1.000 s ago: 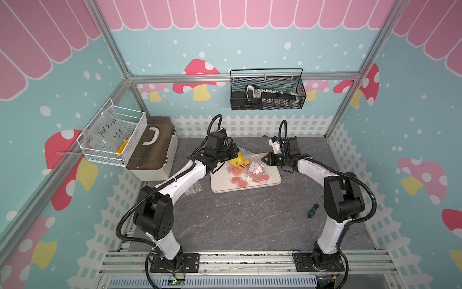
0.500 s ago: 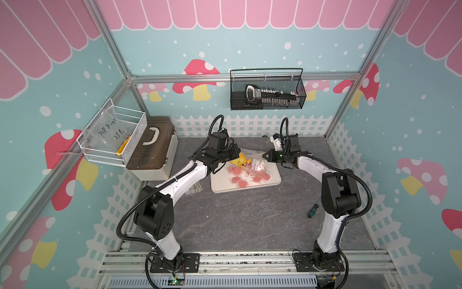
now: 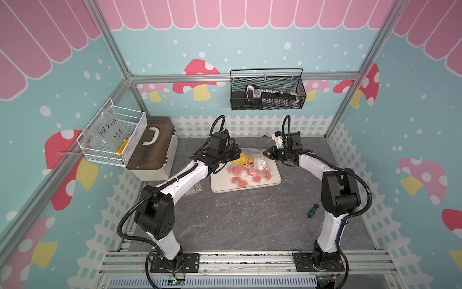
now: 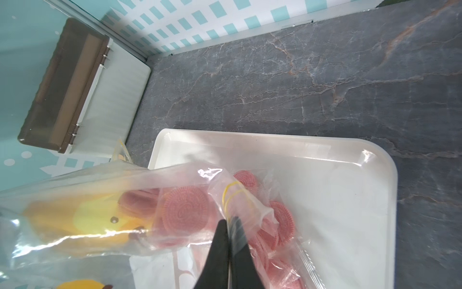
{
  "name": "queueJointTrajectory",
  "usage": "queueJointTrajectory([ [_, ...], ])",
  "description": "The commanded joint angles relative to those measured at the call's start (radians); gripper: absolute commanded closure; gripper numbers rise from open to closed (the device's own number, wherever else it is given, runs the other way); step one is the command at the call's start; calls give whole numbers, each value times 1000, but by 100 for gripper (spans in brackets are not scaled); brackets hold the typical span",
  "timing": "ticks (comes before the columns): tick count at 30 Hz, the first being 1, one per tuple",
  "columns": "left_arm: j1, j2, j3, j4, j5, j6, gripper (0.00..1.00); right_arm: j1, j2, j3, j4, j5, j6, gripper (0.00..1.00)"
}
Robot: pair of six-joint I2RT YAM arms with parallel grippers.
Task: Pour cookies out of the ziploc bag
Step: 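Pour the cookies out of the ziploc bag onto the tray.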
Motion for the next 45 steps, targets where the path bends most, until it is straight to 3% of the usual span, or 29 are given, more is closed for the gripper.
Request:
queueJointTrajectory([
  [1,2,-11,39,0,-28,35,100,-4,-10,-22,48,-58,31,100],
  [9,0,-20,67,-11,-21,32,100,11,-20,-61,89,-123,65,100],
  [45,-8,-79,72,-71,-83,80,100,63,47,-50,117,-155,64,100],
])
